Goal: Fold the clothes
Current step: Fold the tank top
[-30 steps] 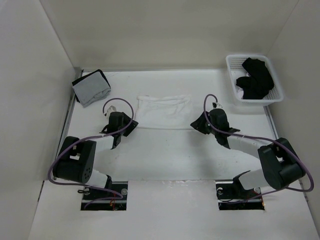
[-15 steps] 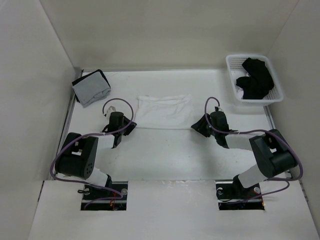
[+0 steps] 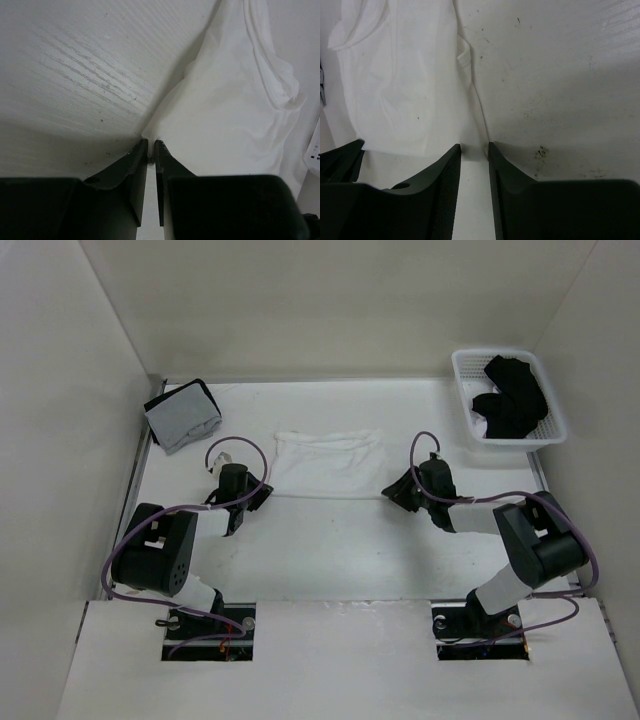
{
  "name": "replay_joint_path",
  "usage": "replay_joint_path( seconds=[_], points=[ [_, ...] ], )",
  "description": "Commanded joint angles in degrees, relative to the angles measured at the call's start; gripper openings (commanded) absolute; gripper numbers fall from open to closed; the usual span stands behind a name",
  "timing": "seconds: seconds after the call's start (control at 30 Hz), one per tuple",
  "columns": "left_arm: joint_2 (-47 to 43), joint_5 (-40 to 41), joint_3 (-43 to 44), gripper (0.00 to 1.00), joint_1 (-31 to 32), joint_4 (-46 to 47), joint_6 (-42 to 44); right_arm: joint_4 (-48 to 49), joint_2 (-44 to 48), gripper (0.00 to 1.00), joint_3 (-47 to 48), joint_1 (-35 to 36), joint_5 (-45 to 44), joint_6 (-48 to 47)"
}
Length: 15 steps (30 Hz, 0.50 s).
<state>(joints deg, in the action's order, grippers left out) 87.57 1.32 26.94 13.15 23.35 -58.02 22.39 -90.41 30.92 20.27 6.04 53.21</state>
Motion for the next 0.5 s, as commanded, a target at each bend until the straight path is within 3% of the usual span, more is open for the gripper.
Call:
replay_joint_path(
  seconds=[0.0, 0.27, 0.47],
  points=[
    [-0.5, 0.4, 0.9, 0.11, -0.3, 0.7, 0.3, 0.7, 0.2, 0.34, -0.4, -0.4, -0.1, 1.2],
    [-1.0, 0.4, 1.1, 0.10, -0.3, 0.4, 0.2, -2.3, 3.8, 0.38, -2.2, -0.4, -2.2, 0.9],
    [-0.9, 0.3, 1.2, 0.10, -0.2, 0.2, 0.2, -2.7, 2.5, 0.34, -1.1, -0.1, -2.1, 0.8]
  ],
)
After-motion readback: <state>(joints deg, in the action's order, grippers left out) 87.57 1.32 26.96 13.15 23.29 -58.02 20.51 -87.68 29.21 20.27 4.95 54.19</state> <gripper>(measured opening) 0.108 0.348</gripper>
